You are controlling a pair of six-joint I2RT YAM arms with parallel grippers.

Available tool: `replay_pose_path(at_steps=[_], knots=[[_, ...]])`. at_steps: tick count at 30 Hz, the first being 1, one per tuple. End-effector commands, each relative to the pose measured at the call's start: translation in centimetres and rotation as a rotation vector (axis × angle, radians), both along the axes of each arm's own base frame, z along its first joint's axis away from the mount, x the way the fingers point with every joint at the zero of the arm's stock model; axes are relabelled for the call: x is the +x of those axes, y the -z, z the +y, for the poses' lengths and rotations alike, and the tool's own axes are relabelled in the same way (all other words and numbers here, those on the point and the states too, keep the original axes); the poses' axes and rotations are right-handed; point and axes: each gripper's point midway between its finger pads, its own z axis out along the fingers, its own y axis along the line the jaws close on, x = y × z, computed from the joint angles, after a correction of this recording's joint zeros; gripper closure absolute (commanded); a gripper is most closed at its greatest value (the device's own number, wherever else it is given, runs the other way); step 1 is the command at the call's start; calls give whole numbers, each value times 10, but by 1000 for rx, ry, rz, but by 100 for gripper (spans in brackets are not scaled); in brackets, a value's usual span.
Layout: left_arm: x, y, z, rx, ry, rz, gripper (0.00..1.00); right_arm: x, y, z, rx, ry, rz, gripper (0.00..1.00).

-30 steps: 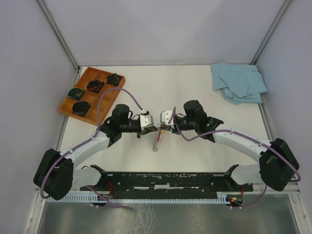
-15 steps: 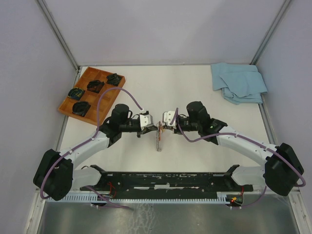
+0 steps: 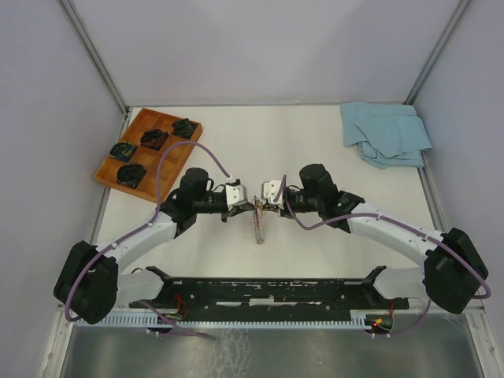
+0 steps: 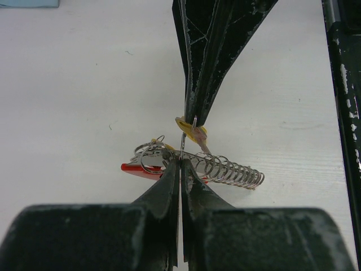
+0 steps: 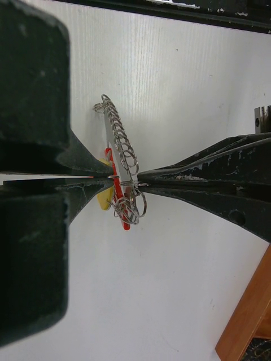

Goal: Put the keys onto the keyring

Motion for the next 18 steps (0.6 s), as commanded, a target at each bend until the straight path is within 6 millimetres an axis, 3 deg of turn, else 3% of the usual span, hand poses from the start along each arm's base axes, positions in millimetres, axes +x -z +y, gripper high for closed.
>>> replay_pose_path(at_steps=[1,18], knots=[[4,-25,-6,-58,11,-74,97,3,-20,11,53,-31,-44,99],[4,-23,-6,-52,13,-67,97,9,-20,10,47,-6,-60,99]])
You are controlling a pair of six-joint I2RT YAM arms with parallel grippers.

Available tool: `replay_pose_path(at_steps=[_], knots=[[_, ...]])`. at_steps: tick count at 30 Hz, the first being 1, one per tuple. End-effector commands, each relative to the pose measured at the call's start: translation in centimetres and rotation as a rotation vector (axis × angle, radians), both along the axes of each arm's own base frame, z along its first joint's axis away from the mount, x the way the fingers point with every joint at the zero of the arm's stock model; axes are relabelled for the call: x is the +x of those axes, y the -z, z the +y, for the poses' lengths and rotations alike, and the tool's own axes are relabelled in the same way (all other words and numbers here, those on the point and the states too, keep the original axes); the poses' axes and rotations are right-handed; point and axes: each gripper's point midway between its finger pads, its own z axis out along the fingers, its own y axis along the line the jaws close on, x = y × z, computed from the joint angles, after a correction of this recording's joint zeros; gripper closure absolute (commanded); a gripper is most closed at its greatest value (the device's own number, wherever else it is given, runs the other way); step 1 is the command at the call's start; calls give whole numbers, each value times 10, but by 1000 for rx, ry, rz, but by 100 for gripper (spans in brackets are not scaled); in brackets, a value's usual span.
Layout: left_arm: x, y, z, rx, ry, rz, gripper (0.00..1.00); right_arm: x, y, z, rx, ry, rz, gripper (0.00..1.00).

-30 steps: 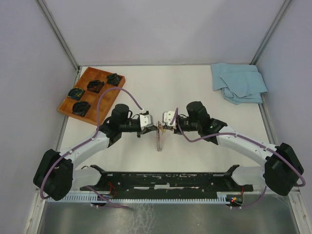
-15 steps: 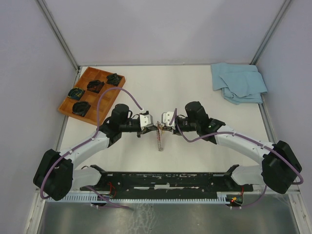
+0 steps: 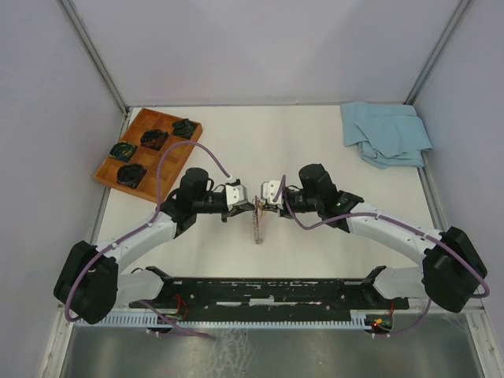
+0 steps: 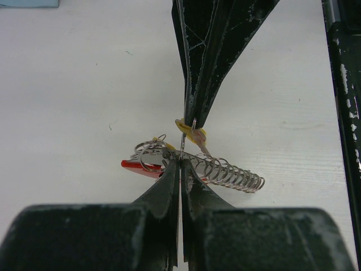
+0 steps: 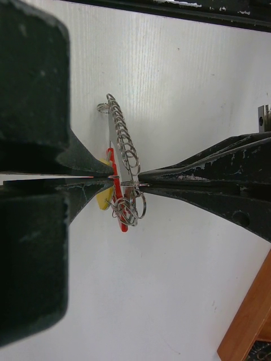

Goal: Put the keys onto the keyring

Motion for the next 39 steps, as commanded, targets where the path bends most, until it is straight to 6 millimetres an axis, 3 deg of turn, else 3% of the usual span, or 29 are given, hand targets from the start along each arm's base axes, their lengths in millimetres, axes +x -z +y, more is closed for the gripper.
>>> replay_pose_path(at_steps=[1,39], knots=[[4,-22,-6,-52,14,-65,97,8,-24,10,53,-6,-64,99],[6,-19,-6,-37,7,-52,97,9,-22,3,37,16,-95,99]])
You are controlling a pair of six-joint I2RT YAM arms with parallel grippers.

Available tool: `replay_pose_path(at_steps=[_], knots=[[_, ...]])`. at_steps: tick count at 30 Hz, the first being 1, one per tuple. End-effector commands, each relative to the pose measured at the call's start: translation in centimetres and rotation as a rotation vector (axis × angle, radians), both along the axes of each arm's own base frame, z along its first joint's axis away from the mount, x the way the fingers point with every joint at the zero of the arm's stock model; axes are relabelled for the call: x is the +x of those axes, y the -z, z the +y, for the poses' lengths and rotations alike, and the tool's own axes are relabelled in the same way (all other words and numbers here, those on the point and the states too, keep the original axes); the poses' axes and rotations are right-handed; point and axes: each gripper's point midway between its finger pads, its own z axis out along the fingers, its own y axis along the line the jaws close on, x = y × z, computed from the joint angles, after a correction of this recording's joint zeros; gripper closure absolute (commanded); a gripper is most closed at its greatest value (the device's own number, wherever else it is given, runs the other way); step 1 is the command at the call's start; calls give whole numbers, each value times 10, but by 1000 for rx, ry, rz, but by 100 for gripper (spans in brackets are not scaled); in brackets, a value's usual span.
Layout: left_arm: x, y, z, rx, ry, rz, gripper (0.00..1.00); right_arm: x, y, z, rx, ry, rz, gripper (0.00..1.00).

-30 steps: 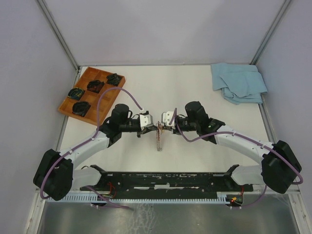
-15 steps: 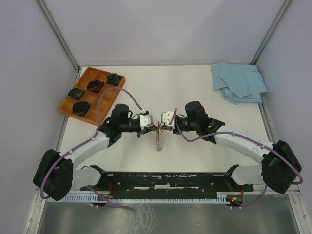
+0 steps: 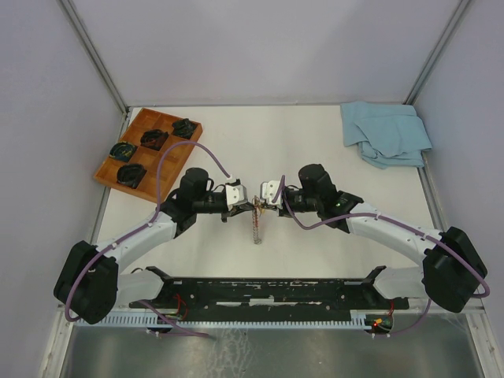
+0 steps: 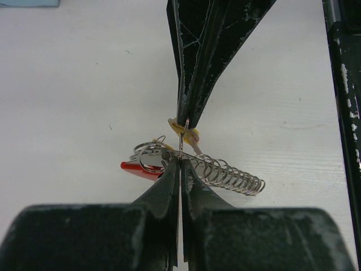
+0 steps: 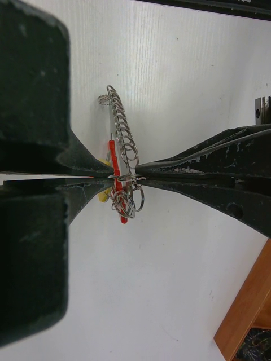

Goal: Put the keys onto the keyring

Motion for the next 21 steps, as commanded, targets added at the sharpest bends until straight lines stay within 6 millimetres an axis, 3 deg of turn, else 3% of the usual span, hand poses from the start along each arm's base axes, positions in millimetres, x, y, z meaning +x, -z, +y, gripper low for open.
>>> replay_pose_path(at_steps=[1,21], knots=[[6,-20,-6,-39,8,-52,97,4,-18,2,32,1,-60,99],[6,-19,-7,-33,10,-45,97,4,-19,5,32,-17,-54,99]])
